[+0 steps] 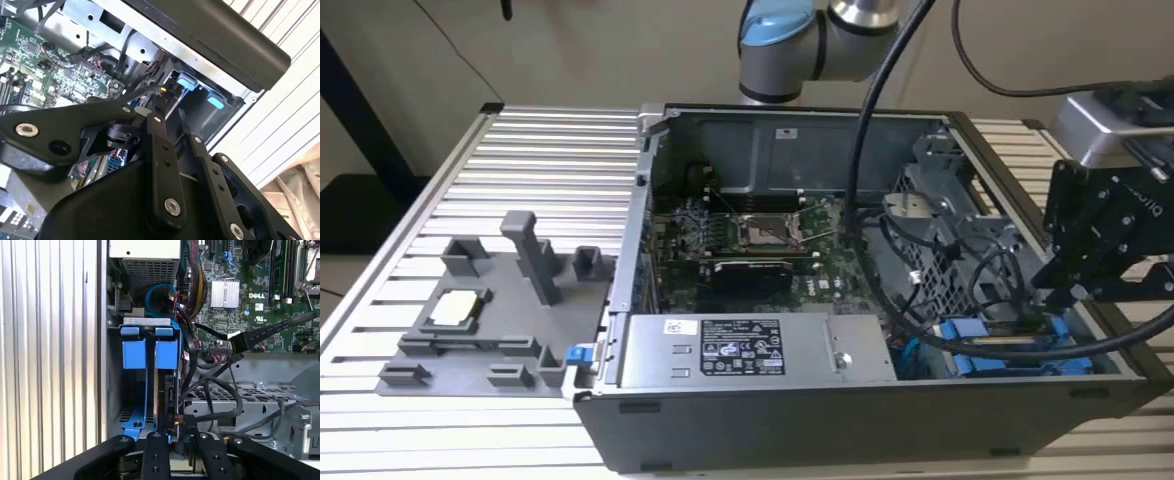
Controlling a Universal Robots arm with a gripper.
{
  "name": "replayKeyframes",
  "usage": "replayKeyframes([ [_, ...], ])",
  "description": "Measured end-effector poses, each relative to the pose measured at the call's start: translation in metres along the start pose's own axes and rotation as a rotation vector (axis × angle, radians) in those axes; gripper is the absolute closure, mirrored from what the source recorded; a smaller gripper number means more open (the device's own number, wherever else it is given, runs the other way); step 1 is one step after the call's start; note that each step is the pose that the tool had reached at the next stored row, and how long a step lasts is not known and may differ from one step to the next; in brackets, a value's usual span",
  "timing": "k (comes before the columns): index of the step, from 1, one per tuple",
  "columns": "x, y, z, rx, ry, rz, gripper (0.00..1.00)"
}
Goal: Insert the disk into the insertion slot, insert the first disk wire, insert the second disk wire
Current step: 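Insert the first disk wire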
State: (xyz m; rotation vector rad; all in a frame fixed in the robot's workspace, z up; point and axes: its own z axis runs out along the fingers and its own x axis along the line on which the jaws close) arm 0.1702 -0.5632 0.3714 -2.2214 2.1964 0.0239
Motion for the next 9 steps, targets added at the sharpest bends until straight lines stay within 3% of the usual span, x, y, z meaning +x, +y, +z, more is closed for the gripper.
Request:
replayKeyframes([
  [5,-0.0005,0.0,-0.0229,0.0,-0.0001,0.0,0.73],
  [9,-0.0006,-0.0001,-0.0245,0.0,-0.0002,0.0,0.73],
])
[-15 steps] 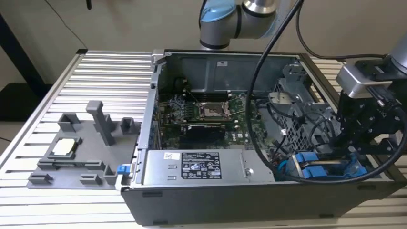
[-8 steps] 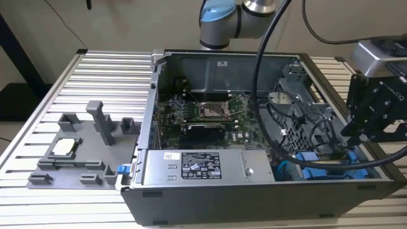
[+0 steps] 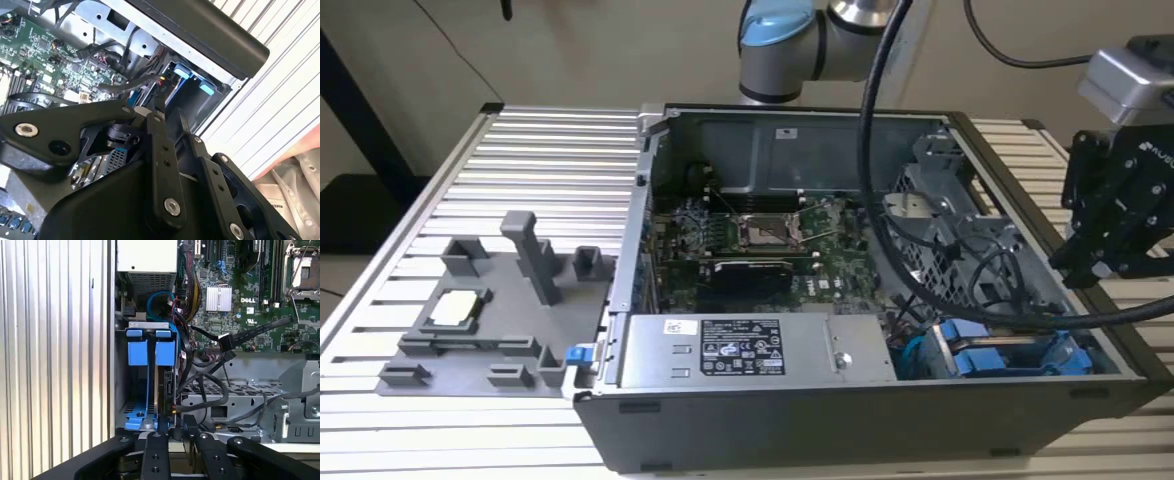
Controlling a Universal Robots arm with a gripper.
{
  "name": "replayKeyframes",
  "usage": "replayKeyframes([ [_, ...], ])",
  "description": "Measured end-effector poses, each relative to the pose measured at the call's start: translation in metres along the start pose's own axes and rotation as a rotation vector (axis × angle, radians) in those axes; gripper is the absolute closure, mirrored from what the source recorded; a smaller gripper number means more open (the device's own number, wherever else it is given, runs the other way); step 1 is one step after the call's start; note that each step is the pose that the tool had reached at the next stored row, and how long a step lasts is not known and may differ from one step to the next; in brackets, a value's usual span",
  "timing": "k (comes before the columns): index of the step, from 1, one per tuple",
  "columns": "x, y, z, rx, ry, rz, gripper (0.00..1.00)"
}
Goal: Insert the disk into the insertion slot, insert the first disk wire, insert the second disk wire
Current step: 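Insert the first disk wire, then insert the second disk wire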
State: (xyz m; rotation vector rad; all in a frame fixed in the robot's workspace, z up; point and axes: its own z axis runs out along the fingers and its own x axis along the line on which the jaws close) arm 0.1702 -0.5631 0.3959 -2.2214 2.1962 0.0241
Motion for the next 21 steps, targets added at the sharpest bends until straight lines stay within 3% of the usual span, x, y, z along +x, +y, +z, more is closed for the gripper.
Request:
replayKeyframes([
  [4,-0.0025,0.0,-0.0002,0.0,0.0004,0.0,0.73],
  [17,-0.0492,0.0008,0.001,0.0,0.0002,0.0,0.73],
  [18,-0.0504,0.0023,0.001,0.0001,0.0002,0.0,0.73],
  [21,-0.0508,0.0152,0.001,0.0004,0.0003,0.0,0.73],
])
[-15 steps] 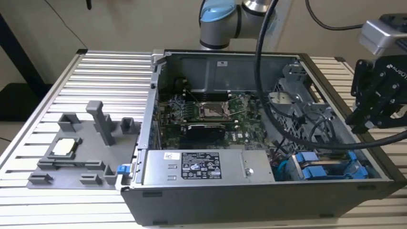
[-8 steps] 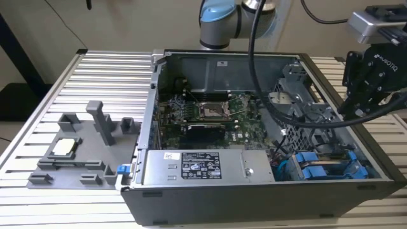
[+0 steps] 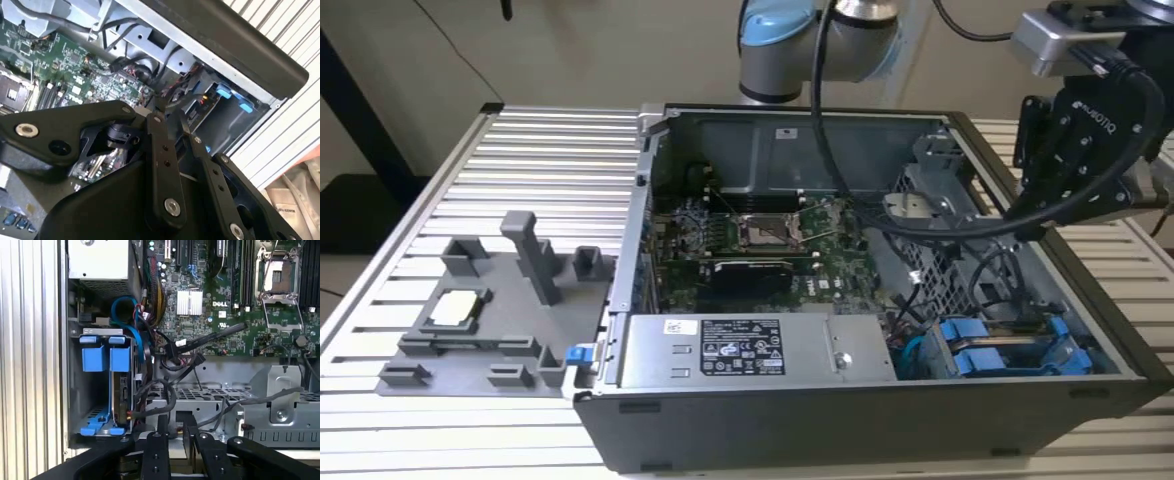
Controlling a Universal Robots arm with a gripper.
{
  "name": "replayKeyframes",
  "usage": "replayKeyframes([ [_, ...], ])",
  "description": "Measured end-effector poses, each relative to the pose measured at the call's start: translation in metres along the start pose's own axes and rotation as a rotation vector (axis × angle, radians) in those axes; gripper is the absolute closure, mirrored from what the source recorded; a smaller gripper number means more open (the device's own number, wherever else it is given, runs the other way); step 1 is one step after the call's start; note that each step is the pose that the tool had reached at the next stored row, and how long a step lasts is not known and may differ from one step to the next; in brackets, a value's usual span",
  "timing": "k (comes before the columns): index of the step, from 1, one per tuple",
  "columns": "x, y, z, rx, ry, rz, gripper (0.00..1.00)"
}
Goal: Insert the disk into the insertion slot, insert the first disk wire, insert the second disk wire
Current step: 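Insert the second disk wire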
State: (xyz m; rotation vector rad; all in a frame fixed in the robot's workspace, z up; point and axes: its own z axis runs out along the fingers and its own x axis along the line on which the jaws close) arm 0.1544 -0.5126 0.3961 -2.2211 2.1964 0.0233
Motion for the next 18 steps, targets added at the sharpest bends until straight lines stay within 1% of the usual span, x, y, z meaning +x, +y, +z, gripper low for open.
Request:
replayKeyframes([
  [7,-0.0003,0.0319,-0.0001,0.0031,0.0,0.0,0.73],
  [13,-0.0006,0.057,0.0,0.0056,0.0,-0.002,0.73],
  [16,-0.0006,0.0665,0.0001,0.0084,0.0,-0.005,0.73],
  [18,-0.0005,0.0685,0.0001,0.0102,0.0,-0.007,0.73],
])
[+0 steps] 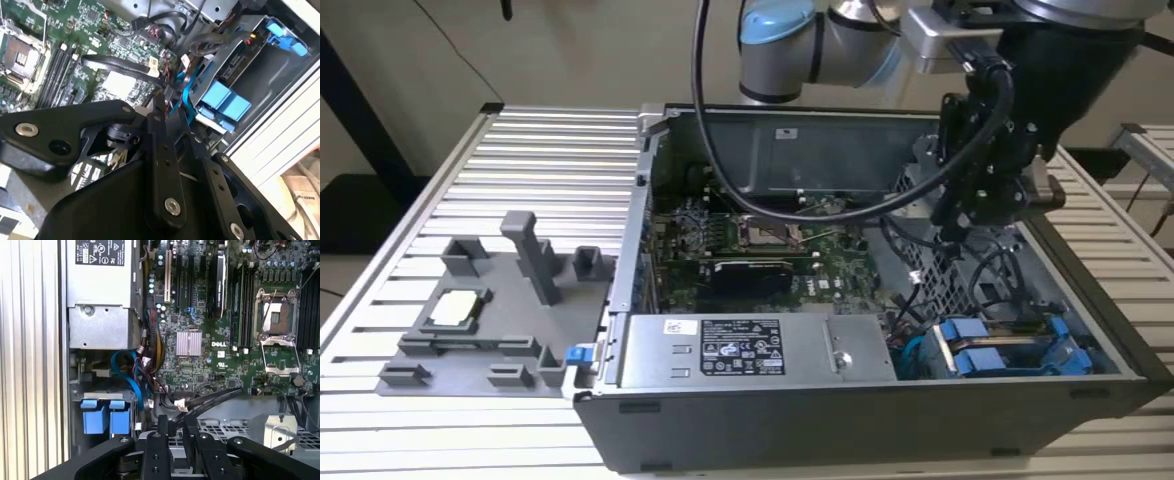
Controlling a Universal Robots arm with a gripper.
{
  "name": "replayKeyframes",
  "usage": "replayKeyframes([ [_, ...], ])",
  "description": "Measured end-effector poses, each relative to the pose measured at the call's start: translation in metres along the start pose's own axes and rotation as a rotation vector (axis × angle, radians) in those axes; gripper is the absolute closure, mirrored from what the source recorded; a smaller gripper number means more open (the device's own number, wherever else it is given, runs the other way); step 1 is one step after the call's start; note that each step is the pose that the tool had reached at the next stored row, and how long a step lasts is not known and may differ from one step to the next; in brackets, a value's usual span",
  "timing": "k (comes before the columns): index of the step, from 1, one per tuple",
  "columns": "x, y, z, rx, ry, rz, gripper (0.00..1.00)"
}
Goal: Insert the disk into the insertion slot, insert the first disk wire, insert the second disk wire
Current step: 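Insert the second disk wire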
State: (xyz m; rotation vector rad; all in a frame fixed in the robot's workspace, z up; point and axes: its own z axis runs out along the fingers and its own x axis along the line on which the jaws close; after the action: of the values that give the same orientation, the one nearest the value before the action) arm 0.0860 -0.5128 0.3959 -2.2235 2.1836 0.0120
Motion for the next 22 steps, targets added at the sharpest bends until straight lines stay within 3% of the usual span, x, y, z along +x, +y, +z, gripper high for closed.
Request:
replayKeyframes([
  [1,-0.0002,0.0007,0.0,0.0034,0.0041,0.0,0.73],
  [5,-0.0012,0.0037,0.0,0.0266,0.074,-0.003,0.73],
  [7,-0.0031,0.0057,0.0003,0.04,0.1003,-0.004,0.73],
  [9,-0.0053,0.008,0.001,0.0494,0.1207,-0.005,0.73],
  [10,-0.0079,0.0099,0.0019,0.0542,0.1243,-0.005,0.73],
  [15,-0.0234,0.0178,0.0072,0.0808,0.1274,-0.004,0.73],
  [19,-0.0329,0.0192,0.0096,0.1095,0.1497,-0.007,0.73],
  [22,-0.0374,0.0196,0.0133,0.1226,0.1547,-0.011,0.73],
])
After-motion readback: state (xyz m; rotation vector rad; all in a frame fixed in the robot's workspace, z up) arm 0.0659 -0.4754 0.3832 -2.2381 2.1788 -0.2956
